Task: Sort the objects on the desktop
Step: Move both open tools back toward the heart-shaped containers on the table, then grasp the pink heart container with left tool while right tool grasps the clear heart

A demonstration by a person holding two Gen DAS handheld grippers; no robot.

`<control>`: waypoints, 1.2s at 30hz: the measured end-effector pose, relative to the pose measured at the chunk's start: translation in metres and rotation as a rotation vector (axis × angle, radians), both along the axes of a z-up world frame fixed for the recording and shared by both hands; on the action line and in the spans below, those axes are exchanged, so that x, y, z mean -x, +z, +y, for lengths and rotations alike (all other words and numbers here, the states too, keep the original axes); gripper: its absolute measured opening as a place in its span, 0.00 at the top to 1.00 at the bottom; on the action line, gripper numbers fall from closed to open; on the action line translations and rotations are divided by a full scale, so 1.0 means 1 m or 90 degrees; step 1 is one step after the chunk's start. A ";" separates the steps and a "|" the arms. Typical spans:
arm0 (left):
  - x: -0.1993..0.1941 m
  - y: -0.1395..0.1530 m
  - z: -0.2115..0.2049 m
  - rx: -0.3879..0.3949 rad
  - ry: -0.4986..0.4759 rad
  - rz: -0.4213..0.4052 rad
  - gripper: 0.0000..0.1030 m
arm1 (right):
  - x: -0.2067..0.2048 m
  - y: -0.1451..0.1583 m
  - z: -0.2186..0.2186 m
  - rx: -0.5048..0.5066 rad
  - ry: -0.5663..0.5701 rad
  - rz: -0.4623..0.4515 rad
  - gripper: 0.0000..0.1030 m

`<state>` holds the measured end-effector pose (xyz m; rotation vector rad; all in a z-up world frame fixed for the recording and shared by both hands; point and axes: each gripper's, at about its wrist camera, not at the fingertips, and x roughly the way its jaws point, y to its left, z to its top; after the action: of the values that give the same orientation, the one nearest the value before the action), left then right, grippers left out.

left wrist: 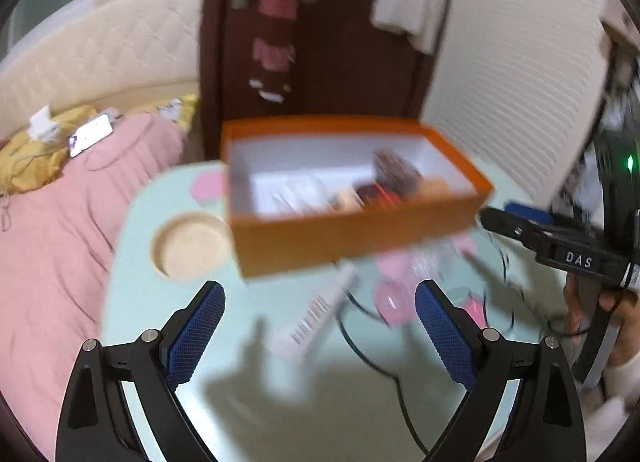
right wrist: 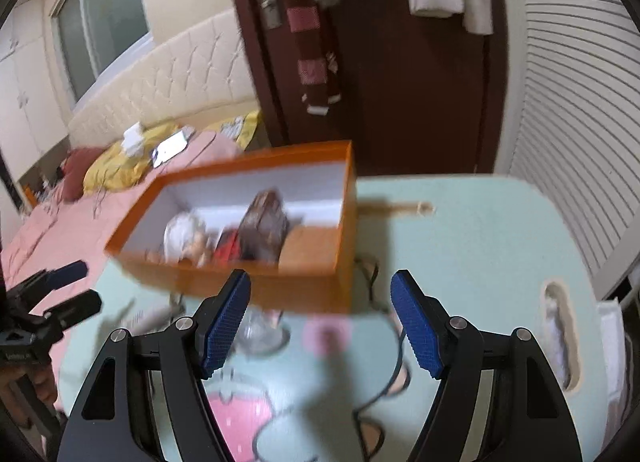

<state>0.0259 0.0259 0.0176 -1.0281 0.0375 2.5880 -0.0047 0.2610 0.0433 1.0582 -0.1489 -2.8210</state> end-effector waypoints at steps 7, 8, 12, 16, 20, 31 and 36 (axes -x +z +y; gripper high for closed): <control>-0.009 -0.024 0.033 0.067 -0.052 -0.029 0.07 | -0.012 -0.023 -0.026 -0.043 0.046 -0.019 0.29; -0.009 -0.026 0.035 0.072 -0.052 -0.030 0.07 | -0.012 -0.025 -0.028 -0.048 0.048 -0.015 0.29; -0.011 -0.028 0.034 0.064 -0.046 -0.034 0.07 | -0.002 -0.030 -0.034 -0.059 0.054 -0.017 0.31; -0.011 -0.026 0.033 0.056 -0.044 -0.030 0.07 | 0.014 -0.039 -0.039 -0.058 0.068 -0.061 0.43; -0.011 -0.024 0.030 0.036 -0.039 -0.029 0.07 | 0.015 -0.041 -0.048 -0.080 0.081 -0.069 0.60; 0.001 -0.021 0.044 -0.004 -0.088 -0.042 0.37 | -0.004 -0.043 -0.041 -0.092 0.077 -0.064 0.62; 0.016 -0.023 0.056 0.016 -0.085 -0.040 0.37 | -0.004 -0.042 -0.035 -0.071 0.071 -0.072 0.62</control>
<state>0.0100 0.0817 -0.0056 -1.0769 0.1192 2.4395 -0.0006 0.2262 0.0012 1.2101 0.0566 -2.6984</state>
